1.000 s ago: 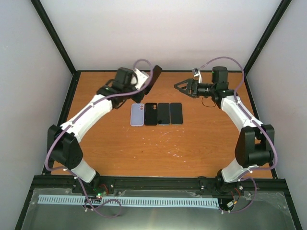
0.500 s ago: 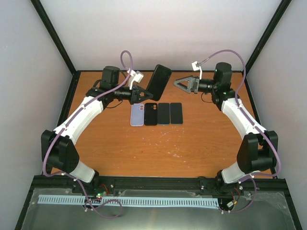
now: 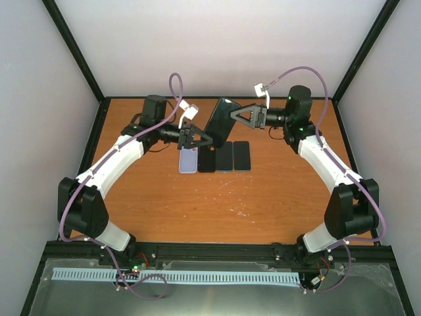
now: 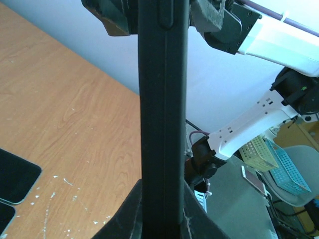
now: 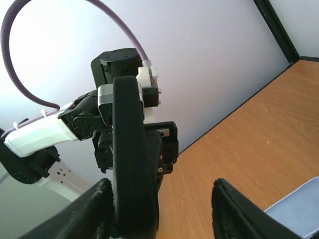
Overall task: Take the phone out of the phone case
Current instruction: Adjust the phone, then remove the phone case from the phone.
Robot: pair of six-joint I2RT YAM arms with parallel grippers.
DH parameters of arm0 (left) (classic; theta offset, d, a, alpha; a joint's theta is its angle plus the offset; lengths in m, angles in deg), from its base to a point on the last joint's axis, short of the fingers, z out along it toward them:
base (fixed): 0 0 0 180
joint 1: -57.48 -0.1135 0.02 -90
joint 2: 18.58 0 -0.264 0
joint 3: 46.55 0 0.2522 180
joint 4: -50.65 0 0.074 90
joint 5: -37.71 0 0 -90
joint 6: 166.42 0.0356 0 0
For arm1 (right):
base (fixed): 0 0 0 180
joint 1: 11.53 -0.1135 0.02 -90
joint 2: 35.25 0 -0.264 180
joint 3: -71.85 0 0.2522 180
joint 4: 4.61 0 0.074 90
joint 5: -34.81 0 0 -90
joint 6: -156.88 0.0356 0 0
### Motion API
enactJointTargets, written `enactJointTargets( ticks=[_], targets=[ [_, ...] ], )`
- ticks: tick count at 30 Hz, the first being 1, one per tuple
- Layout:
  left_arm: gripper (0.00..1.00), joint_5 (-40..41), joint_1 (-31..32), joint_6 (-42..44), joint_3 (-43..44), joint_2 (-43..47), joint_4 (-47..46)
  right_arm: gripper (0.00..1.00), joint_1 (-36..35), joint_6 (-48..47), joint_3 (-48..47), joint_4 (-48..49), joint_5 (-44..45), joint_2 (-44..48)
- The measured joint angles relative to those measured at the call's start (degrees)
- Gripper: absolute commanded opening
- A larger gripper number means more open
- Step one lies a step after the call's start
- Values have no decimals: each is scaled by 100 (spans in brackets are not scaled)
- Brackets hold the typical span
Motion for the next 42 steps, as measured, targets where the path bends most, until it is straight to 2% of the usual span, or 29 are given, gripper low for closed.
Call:
enactJointTargets(
  ticks=[2,5,11,12,14,15,17,20,26,42],
  targets=[
    [1,-52,52,15,-39,0,7,41,-55,52,-9,24,-13,0],
    [1,-66,105,22,-63,0,24,33,-151,111,-20,61,-44,0],
    [1,-42,116,90,-66,0,63,7,-205,273,-20,151,-107,0],
    [7,-42,118,111,-66,0,90,4,-210,299,-20,186,-151,0],
    [33,-76,118,160,-66,0,160,3,-210,269,-22,267,-251,0],
    [42,-70,116,208,-59,2,199,3,-210,278,-22,282,-269,0],
    [47,42,101,400,-39,13,291,3,-210,332,-20,245,-236,0],
    [47,157,-15,597,-37,68,424,3,-210,417,-15,210,-214,0],
    [35,254,-308,885,-59,365,581,3,-210,527,-7,256,-251,0],
    [26,192,-461,938,-157,413,612,3,-205,629,101,415,-341,55]
  ],
)
